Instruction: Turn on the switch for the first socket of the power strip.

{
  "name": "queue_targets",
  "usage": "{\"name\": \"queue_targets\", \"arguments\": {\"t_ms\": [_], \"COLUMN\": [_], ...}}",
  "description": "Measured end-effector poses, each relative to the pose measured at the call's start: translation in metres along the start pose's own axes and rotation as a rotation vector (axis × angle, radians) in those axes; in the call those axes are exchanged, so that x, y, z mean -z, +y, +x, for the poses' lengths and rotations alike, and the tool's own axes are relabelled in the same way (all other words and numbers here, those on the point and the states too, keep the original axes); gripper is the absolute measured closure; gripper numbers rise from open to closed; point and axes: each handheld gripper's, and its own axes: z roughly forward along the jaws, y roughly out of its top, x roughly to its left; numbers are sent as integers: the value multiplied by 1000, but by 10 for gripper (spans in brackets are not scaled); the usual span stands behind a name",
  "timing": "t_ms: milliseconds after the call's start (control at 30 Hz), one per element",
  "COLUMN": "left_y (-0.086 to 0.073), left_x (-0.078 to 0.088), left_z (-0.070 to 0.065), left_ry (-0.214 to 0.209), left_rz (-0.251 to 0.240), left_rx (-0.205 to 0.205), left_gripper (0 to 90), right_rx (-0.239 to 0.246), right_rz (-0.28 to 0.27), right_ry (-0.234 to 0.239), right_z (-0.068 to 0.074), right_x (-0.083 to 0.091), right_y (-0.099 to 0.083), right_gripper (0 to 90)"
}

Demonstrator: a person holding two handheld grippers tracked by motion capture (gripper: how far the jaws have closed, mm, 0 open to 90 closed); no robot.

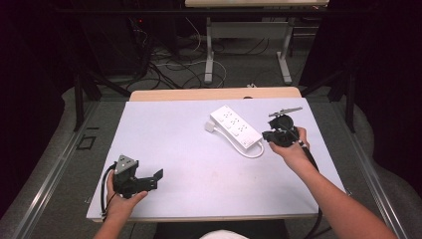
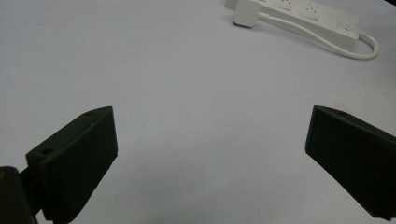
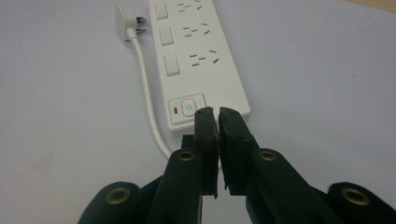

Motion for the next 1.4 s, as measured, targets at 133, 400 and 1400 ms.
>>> {"name": "queue_targets", "arguments": {"t_ms": [133, 400, 1400], "left_y": [0, 0, 0], "left_x": [0, 0, 0], "left_z": [0, 0, 1], "left_ry": [0, -3, -5], "left_rz": [0, -2, -2], "left_rx": [0, 6, 6], "left_gripper": [21, 21, 22], "right_rx": [25, 64, 103], "right_rz": [14, 49, 137], "right_ry": [-1, 11, -12], "right_z": [5, 15, 32], "right_x": [-5, -17, -56], "right_y": [6, 17, 49], "right_gripper": [872, 887, 900]}}
